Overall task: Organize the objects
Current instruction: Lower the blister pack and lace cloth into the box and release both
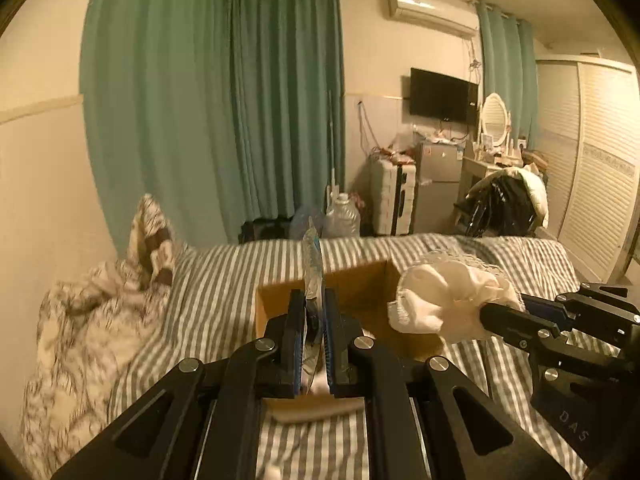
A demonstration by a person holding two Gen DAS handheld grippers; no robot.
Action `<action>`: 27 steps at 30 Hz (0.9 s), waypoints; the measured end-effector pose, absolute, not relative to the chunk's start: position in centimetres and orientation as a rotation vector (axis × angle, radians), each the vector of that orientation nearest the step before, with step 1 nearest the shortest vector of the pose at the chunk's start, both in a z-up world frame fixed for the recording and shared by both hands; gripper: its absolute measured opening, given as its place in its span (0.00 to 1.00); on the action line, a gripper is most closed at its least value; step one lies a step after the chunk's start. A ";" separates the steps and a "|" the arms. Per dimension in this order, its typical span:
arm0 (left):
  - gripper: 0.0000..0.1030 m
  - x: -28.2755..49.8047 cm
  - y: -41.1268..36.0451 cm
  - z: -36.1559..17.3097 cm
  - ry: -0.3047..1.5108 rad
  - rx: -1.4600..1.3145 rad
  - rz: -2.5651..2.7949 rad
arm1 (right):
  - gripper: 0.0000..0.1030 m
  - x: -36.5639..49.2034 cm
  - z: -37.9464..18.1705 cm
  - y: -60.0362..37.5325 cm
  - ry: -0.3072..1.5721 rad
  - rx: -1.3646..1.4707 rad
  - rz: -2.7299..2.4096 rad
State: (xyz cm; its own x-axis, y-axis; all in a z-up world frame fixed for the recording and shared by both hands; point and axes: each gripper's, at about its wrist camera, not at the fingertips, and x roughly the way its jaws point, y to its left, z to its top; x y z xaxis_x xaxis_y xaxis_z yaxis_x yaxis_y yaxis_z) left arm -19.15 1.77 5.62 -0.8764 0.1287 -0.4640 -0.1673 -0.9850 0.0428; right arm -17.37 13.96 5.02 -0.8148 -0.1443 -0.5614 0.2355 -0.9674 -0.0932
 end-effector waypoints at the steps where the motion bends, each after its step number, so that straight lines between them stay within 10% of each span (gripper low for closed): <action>1: 0.08 -19.7 1.9 5.8 0.134 -0.702 2.899 | 0.11 -17.9 5.3 13.9 0.240 0.840 -2.807; 24: 0.08 -31.6 1.3 -4.6 0.121 -0.848 2.706 | 0.11 -32.1 -4.6 14.2 0.140 1.100 -2.751; 27: 0.11 -31.4 1.5 -4.7 0.149 -0.861 2.693 | 0.27 -31.9 -4.4 14.7 0.118 1.099 -2.769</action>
